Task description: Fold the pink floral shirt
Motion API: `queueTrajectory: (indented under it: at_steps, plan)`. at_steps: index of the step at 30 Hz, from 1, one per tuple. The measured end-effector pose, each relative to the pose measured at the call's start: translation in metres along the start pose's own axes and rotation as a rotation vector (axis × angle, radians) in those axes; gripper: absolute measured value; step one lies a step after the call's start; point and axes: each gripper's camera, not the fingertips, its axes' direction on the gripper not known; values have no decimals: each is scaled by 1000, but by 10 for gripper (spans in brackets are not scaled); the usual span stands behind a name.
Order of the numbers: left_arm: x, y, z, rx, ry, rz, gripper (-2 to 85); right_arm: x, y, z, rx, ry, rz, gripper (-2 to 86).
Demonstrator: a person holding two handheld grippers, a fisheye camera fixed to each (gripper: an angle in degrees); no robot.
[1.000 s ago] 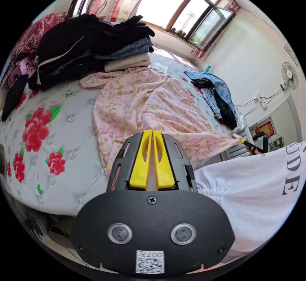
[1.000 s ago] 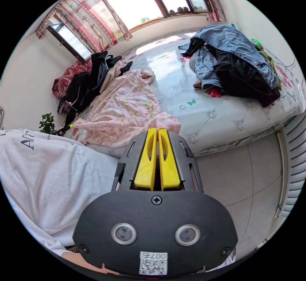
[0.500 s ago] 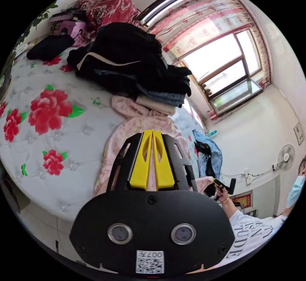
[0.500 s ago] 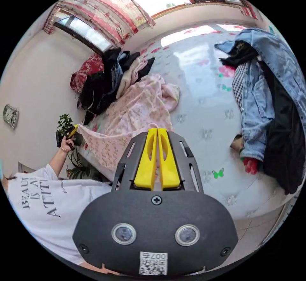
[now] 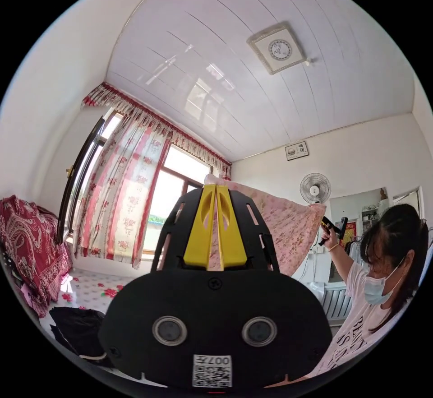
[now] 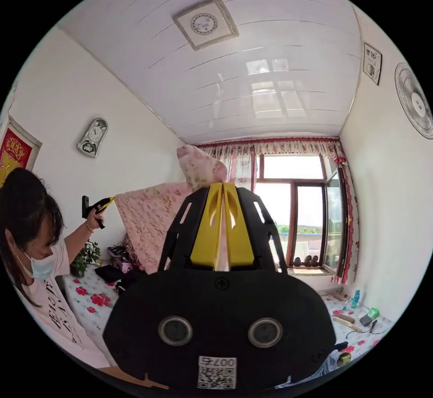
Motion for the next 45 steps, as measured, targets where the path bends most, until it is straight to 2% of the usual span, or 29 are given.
queueTrajectory:
  at_steps: [4,6,9,14,16,19,22,26,31,38,42,45]
  plan:
    - [14,16,-48,13,40,30,-10,-53,-5,-68,-31,-18,-74,-3]
    - [13,33,-68,0,-3,3,-10,-67,9,-92,-47,36,-53,-2]
    - [3,73,-96,-50,36,-21,-10,-75,51,-127,-108,30,-1,-3]
    - [-11,191,-116,-302,-58,-58,-10,-74,189,-140,-381,126,177,-2]
    - [-24,266,-129,-465,-82,-182,-10,-76,276,-155,-491,199,260,-2]
    - [-37,350,-163,-578,-160,-407,-10,-75,385,-185,-622,214,447,-2]
    - [-39,395,-194,-659,-212,-548,-10,-76,475,-227,-681,248,662,-2]
    - [-48,409,-198,-756,-235,-589,-10,-74,541,-259,-725,258,821,-2]
    - [-61,411,-147,-883,-162,-525,-10,-43,601,-255,-846,293,897,-2]
    - [-102,418,-71,-882,-87,-539,-9,31,656,-225,-862,296,964,-2]
    - [-158,432,13,-938,-137,-623,-9,106,687,-166,-905,269,958,-1]
    - [-199,452,78,-906,-174,-747,-5,167,714,-110,-902,329,957,1]
